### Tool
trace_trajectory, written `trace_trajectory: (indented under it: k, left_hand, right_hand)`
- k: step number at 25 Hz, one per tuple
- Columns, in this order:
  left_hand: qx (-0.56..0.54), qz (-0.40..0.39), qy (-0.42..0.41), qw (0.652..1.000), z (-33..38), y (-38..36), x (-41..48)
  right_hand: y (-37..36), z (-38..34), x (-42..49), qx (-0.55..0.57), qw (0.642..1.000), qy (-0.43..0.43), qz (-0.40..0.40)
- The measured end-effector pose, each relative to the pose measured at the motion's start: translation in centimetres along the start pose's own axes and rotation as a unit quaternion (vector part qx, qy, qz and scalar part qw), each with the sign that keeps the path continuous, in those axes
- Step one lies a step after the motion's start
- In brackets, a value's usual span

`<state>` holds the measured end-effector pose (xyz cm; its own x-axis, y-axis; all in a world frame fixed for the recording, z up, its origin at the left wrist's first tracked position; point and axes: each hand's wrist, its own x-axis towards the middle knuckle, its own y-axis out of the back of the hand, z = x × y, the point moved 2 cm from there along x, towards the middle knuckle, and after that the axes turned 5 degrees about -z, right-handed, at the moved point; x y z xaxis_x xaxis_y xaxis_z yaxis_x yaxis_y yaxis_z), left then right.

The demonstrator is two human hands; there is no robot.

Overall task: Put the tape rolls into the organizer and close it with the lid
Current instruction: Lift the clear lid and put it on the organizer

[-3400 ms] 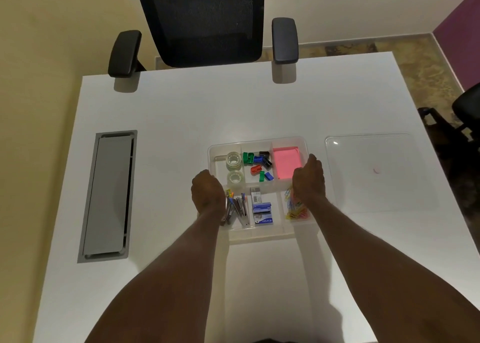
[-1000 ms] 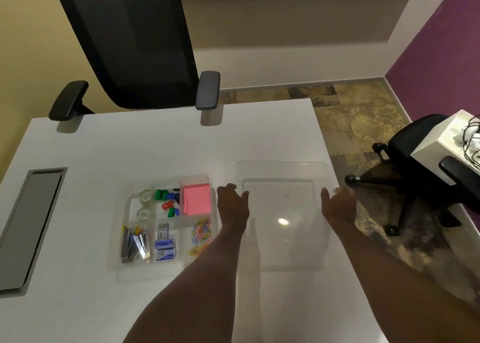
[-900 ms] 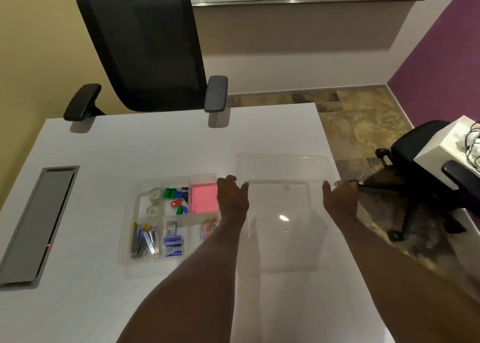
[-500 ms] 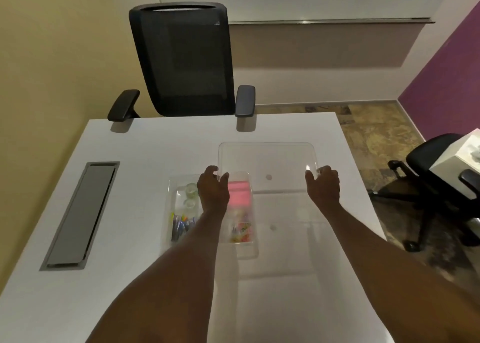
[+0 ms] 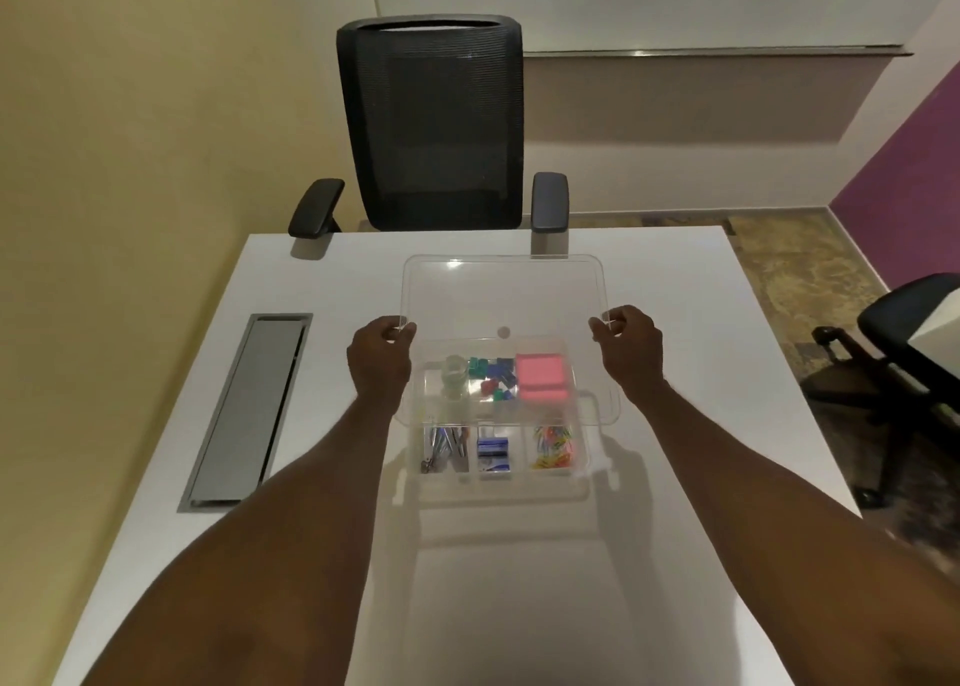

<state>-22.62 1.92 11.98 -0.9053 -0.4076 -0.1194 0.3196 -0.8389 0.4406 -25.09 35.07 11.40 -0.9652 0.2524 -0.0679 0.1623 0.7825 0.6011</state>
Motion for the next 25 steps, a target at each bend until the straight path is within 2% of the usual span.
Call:
trace_trajectory:
  k: [3, 8, 11, 13, 16, 18, 22, 25]
  left_hand:
    - [-0.028, 0.003, -0.01, 1.0, -0.8, 1.7, 0.9]
    - [-0.17, 0.014, 0.016, 0.985, -1.9, 3.2, 2.1]
    - [-0.268, 0.021, 0.042, 0.962, -2.1, 3.2, 2.9]
    - [-0.329, -0.005, 0.071, 0.942, -3.1, 3.2, 3.4]
    - [-0.384, -0.099, 0.108, 0.912, -5.1, 3.7, 3.6]
    - [-0.381, -0.142, 0.118, 0.906, -6.1, 3.8, 3.5]
    - [-0.343, -0.162, 0.156, 0.912, -7.9, 3.5, 2.9]
    - [-0.334, -0.19, 0.209, 0.899, -9.6, 2.8, 2.2]
  right_hand:
    - [-0.7, -0.8, -0.8, 0.05, 0.999, 0.004, -0.01]
    - [-0.5, -2.2, -1.0, 0.217, 0.976, -0.029, -0.016]
    - [-0.8, -3.3, -0.9, 0.288, 0.957, -0.031, -0.024]
    - [-1.1, -3.5, -0.7, 0.332, 0.942, -0.046, -0.027]
    - [-1.1, -2.7, -0.2, 0.423, 0.9, -0.091, -0.056]
    - [-1.3, -2.0, -0.2, 0.414, 0.902, -0.1, -0.077]
    - [-2.4, 0.5, -0.5, 0.275, 0.951, -0.091, -0.11]
    - [-3.5, 2.8, -0.8, 0.204, 0.964, -0.127, -0.116]
